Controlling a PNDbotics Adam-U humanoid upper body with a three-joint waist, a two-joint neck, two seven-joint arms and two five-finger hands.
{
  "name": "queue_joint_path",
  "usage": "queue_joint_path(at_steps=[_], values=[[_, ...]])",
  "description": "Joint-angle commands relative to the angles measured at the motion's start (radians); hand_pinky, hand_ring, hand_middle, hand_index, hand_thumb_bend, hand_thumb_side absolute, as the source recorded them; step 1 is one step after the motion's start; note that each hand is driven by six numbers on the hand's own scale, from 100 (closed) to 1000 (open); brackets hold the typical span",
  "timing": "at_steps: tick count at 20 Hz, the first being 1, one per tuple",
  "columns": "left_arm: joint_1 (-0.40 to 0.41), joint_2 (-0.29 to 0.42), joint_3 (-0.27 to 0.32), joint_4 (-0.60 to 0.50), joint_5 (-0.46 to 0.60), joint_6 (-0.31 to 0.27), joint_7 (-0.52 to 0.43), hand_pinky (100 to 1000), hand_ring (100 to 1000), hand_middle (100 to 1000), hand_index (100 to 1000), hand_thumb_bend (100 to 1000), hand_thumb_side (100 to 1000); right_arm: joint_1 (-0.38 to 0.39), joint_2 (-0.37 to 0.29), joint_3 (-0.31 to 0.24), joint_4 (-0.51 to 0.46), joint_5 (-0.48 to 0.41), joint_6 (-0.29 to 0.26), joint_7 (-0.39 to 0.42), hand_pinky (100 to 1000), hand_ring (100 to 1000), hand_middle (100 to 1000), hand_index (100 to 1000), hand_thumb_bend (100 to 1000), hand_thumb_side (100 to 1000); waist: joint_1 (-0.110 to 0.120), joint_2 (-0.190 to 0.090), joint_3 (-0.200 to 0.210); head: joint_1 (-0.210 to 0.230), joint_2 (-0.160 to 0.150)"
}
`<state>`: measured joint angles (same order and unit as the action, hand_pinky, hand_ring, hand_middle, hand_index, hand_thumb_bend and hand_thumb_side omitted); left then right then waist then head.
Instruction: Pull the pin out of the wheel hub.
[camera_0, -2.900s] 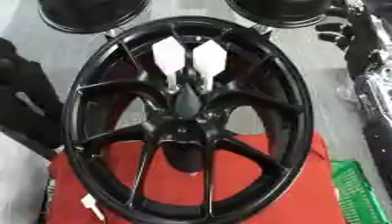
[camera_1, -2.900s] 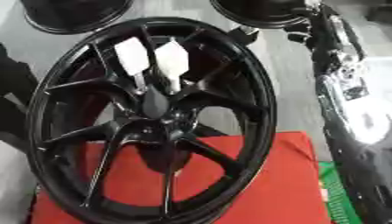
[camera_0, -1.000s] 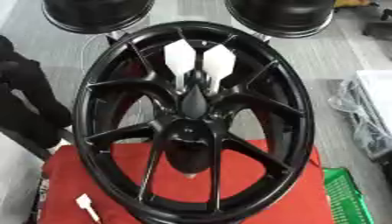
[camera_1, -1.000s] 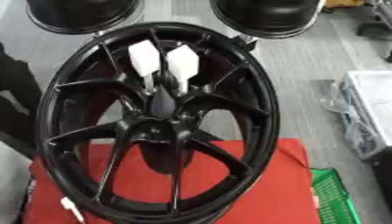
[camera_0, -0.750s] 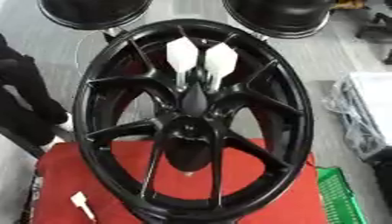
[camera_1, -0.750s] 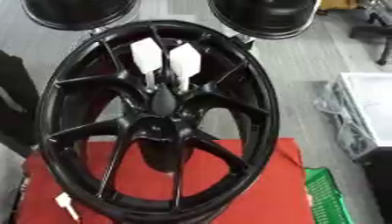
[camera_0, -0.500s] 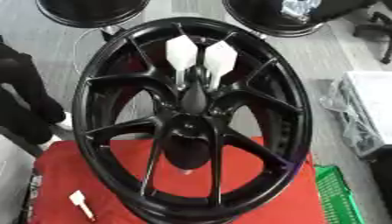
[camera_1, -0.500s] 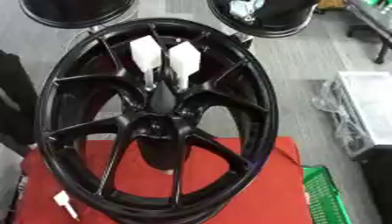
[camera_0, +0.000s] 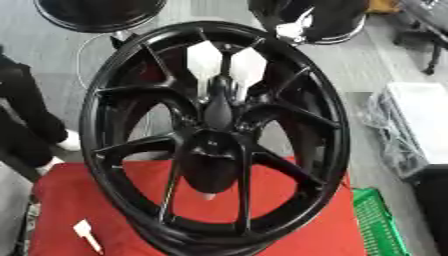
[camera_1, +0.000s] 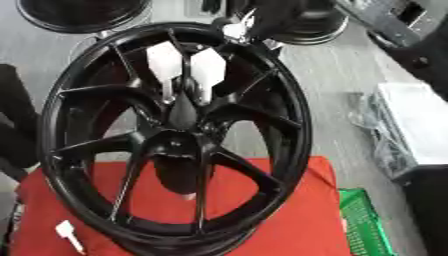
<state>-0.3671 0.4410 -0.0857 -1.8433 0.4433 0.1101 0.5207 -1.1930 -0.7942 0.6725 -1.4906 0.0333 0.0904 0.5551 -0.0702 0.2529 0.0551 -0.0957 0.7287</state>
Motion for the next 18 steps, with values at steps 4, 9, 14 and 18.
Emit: queue_joint_path(at_steps=[4, 9, 14, 18], values=[[-0.002, 0.025, 0.014, -0.017, -0.001, -0.001, 0.007, 573, 772, 760, 712, 320, 647, -0.051, 0.056, -0.010, 0.025, 0.041, 0.041, -0.061, 781, 734, 740, 800, 100, 300, 0.011, -0.031, 0.000, -0.006, 0.025], [-0.004, 0.020, 0.014, -0.018, 0.002, -0.002, 0.008, 573, 772, 760, 712, 321, 649, -0.070, 0.112, -0.010, 0.041, 0.068, 0.055, -0.060, 785, 741, 749, 810, 100, 263, 0.017, -0.027, 0.007, -0.004, 0.040], [-0.007, 0.017, 0.015, -0.019, 0.004, -0.002, 0.009, 573, 772, 760, 712, 320, 649, -0.065, 0.117, -0.013, 0.048, 0.073, 0.015, -0.015, 799, 761, 774, 842, 215, 223, 0.019, -0.023, 0.012, 0.010, 0.041], [-0.007, 0.018, 0.014, -0.019, 0.004, -0.001, 0.008, 573, 772, 760, 712, 319, 651, -0.052, 0.099, -0.036, 0.054, 0.054, -0.031, -0.002, 806, 767, 784, 856, 280, 276, 0.021, -0.021, 0.011, 0.020, 0.035]])
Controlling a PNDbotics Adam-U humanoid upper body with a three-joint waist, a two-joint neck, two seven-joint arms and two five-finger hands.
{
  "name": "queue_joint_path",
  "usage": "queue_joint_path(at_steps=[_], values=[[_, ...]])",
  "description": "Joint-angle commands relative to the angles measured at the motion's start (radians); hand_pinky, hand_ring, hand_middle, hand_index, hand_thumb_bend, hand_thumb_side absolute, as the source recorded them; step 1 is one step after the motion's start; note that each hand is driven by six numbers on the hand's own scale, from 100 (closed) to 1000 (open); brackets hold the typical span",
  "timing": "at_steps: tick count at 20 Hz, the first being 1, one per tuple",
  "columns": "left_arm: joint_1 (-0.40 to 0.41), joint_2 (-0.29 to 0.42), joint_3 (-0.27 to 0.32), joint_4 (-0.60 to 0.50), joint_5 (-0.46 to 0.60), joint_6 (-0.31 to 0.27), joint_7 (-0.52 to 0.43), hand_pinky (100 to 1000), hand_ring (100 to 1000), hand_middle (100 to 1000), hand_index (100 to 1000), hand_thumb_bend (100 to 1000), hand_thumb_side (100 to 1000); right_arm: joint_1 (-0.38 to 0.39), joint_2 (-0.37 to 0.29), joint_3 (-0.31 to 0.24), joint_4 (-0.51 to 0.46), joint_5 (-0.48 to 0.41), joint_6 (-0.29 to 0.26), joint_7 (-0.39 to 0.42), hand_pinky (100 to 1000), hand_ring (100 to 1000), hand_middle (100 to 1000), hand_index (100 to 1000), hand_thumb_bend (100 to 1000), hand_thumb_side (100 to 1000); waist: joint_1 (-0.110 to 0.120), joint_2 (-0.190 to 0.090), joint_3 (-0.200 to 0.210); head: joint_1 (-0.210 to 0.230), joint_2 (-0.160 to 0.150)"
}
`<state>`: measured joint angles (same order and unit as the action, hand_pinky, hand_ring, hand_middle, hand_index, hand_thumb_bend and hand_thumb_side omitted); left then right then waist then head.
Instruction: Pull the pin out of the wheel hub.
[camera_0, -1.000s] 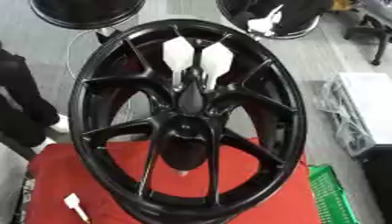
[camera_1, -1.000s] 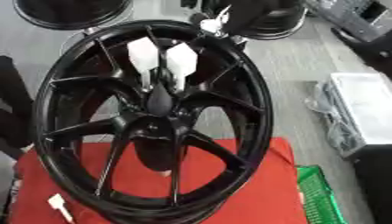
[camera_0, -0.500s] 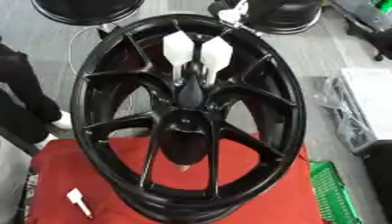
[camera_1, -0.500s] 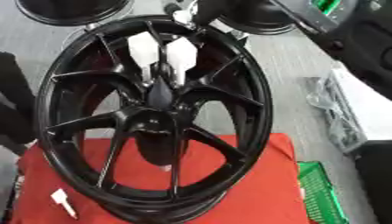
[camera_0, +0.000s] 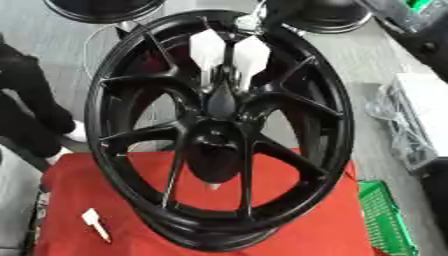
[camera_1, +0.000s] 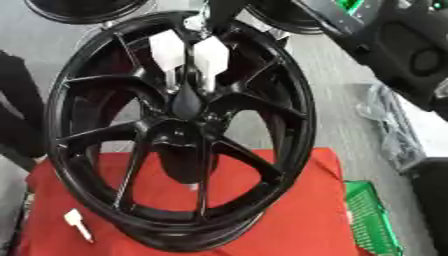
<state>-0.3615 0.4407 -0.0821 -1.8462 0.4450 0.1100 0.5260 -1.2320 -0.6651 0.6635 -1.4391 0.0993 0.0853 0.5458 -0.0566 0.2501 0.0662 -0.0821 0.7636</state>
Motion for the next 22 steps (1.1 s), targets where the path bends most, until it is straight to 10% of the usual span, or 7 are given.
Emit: queue_joint_path(at_steps=[1, 22], values=[[-0.012, 0.018, 0.010, -0.015, 0.002, 0.000, 0.003, 573, 772, 760, 712, 319, 651, -0.010, -0.036, -0.030, 0.002, -0.019, -0.038, 0.011, 808, 769, 784, 856, 297, 290, 0.008, -0.018, -0.001, 0.008, -0.003], [-0.007, 0.022, 0.003, -0.009, 0.008, 0.007, -0.004, 572, 773, 760, 711, 314, 663, 0.026, -0.119, -0.064, -0.102, -0.042, -0.145, 0.197, 816, 773, 768, 842, 392, 487, 0.017, -0.008, -0.005, 0.025, -0.042]])
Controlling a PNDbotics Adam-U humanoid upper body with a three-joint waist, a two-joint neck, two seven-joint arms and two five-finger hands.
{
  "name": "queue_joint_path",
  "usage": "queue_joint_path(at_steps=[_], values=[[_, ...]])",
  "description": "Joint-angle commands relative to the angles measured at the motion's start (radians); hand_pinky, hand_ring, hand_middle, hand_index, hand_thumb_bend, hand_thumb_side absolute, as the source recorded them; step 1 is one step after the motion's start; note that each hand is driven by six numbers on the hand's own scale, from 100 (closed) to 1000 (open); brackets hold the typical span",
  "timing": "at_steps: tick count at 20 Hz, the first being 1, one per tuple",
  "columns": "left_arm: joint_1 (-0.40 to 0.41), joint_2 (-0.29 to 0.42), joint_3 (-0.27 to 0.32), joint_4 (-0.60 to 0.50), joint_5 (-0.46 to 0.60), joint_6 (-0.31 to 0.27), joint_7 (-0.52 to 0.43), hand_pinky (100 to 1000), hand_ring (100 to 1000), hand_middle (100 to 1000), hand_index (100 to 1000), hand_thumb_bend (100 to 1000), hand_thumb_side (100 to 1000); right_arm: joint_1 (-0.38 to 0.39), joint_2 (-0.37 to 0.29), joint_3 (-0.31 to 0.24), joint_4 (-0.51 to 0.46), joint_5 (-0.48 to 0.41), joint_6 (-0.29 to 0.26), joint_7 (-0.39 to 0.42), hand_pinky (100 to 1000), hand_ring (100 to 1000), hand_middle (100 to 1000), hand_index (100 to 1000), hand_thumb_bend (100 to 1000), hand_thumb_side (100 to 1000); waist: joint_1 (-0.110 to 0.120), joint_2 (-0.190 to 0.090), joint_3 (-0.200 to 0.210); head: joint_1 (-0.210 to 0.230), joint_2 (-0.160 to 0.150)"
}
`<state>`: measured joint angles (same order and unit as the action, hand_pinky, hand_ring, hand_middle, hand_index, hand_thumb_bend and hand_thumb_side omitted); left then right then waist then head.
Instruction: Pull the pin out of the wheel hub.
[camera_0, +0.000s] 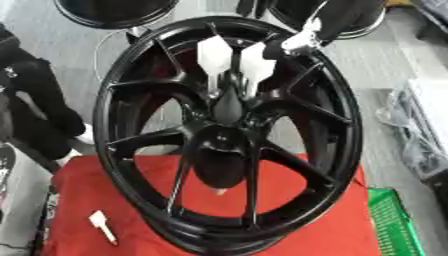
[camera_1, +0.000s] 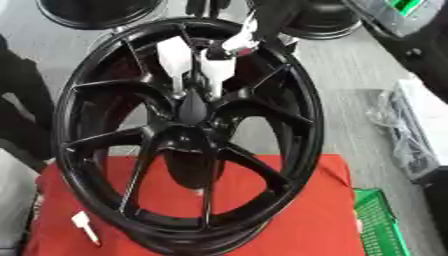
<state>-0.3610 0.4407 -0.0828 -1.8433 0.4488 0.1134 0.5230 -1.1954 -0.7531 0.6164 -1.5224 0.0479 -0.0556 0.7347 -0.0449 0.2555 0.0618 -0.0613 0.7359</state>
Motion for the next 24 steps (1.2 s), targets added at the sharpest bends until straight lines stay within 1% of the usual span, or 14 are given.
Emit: queue_joint_path(at_steps=[1, 3, 4, 6, 9, 15, 17, 18, 21, 24], values=[[-0.008, 0.021, 0.003, -0.012, 0.005, 0.004, -0.001, 572, 773, 760, 711, 314, 663, -0.009, -0.031, -0.017, -0.019, 0.012, -0.006, 0.010, 816, 774, 769, 843, 392, 491, 0.006, -0.013, 0.000, 0.005, -0.016], [-0.009, 0.021, 0.003, -0.012, 0.005, 0.004, -0.002, 572, 773, 760, 711, 314, 663, -0.006, -0.032, -0.017, -0.020, 0.016, -0.011, 0.012, 817, 776, 770, 844, 393, 492, 0.007, -0.013, 0.001, 0.006, -0.017], [-0.009, 0.021, 0.003, -0.012, 0.005, 0.004, -0.002, 572, 773, 760, 711, 313, 664, -0.005, -0.032, -0.016, -0.020, 0.019, -0.014, 0.012, 820, 782, 773, 847, 407, 513, 0.007, -0.012, 0.001, 0.006, -0.017], [-0.010, 0.020, 0.002, -0.013, 0.006, 0.004, -0.002, 572, 773, 760, 711, 313, 664, -0.004, -0.031, -0.016, -0.027, 0.044, -0.034, 0.009, 822, 789, 778, 848, 425, 535, 0.008, -0.011, 0.002, 0.004, -0.017], [-0.013, 0.018, 0.001, -0.014, 0.007, 0.005, -0.004, 572, 772, 759, 711, 312, 666, 0.002, -0.027, -0.015, -0.026, 0.083, -0.071, -0.001, 824, 800, 782, 844, 424, 537, 0.010, -0.008, 0.005, 0.000, -0.017], [-0.015, 0.017, 0.000, -0.015, 0.009, 0.006, -0.004, 572, 772, 759, 711, 310, 668, 0.011, -0.020, -0.010, -0.005, 0.118, -0.119, 0.002, 823, 800, 783, 829, 414, 540, 0.015, -0.001, 0.008, -0.012, -0.013], [-0.016, 0.016, 0.000, -0.015, 0.010, 0.006, -0.004, 572, 773, 759, 711, 312, 663, 0.013, -0.018, -0.010, 0.002, 0.125, -0.130, 0.008, 823, 800, 783, 828, 407, 523, 0.016, 0.001, 0.009, -0.017, -0.011], [-0.016, 0.016, 0.000, -0.016, 0.010, 0.006, -0.004, 572, 773, 759, 711, 309, 670, 0.014, -0.016, -0.010, 0.006, 0.129, -0.135, 0.011, 823, 800, 784, 829, 412, 539, 0.016, 0.003, 0.009, -0.020, -0.010], [-0.018, 0.015, 0.000, -0.017, 0.011, 0.006, -0.005, 573, 773, 760, 711, 310, 669, 0.015, -0.010, -0.009, 0.021, 0.142, -0.146, 0.014, 821, 799, 785, 829, 418, 532, 0.018, 0.005, 0.011, -0.028, -0.009], [-0.020, 0.013, 0.000, -0.020, 0.011, 0.006, -0.005, 573, 774, 760, 711, 309, 670, 0.016, -0.003, -0.012, 0.038, 0.160, -0.142, 0.001, 819, 796, 786, 829, 425, 528, 0.019, 0.007, 0.014, -0.034, -0.010]])
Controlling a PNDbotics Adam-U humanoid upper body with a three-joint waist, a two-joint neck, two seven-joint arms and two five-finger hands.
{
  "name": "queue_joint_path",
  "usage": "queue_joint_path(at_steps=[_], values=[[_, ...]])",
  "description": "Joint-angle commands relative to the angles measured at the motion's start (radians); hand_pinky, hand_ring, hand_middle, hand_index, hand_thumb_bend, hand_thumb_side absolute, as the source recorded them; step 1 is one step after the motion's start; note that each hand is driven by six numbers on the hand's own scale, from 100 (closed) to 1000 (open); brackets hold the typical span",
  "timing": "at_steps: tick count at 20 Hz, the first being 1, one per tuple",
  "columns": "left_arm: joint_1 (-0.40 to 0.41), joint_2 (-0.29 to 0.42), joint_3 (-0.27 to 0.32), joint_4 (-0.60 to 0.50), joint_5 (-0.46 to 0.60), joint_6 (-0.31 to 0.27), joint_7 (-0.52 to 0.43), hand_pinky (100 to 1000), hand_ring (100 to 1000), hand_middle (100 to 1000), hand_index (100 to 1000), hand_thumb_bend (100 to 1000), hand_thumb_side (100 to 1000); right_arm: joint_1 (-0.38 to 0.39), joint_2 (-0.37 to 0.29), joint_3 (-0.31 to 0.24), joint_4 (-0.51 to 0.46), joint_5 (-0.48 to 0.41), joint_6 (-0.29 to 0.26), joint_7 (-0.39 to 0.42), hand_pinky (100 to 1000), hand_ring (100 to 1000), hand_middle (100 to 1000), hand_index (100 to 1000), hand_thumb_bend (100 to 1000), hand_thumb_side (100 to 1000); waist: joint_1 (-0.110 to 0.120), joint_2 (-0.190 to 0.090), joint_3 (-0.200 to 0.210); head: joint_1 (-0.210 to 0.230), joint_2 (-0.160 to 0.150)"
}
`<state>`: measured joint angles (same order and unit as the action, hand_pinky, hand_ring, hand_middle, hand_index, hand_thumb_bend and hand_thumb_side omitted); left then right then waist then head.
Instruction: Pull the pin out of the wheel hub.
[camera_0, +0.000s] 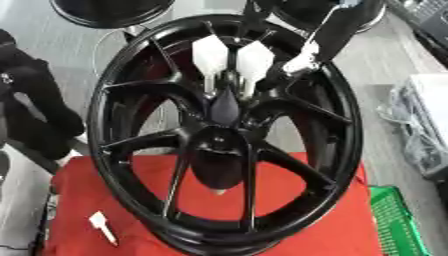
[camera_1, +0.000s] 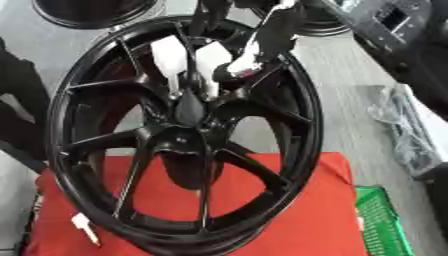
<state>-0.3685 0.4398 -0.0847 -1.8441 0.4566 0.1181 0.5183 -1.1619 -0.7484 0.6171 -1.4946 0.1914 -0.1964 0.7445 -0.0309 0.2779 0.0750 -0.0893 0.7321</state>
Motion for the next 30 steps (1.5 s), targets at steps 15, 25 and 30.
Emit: queue_joint_path(at_steps=[15, 25, 30], values=[[-0.019, 0.008, 0.000, -0.022, 0.005, 0.003, -0.002, 574, 776, 762, 710, 306, 672, -0.026, 0.030, -0.017, 0.075, 0.086, -0.019, -0.042, 817, 796, 791, 831, 435, 539, 0.008, -0.008, 0.010, -0.024, -0.017], [-0.025, 0.005, -0.001, -0.024, 0.006, 0.003, -0.004, 575, 777, 763, 710, 305, 673, -0.025, 0.041, -0.025, 0.120, 0.113, -0.044, -0.035, 817, 793, 781, 821, 420, 529, 0.007, -0.003, 0.016, -0.020, -0.020], [-0.028, 0.005, -0.002, -0.025, 0.006, 0.004, -0.005, 575, 778, 763, 711, 303, 674, -0.026, 0.046, -0.024, 0.130, 0.117, -0.052, -0.033, 816, 792, 772, 813, 405, 513, 0.007, -0.002, 0.017, -0.018, -0.023]])
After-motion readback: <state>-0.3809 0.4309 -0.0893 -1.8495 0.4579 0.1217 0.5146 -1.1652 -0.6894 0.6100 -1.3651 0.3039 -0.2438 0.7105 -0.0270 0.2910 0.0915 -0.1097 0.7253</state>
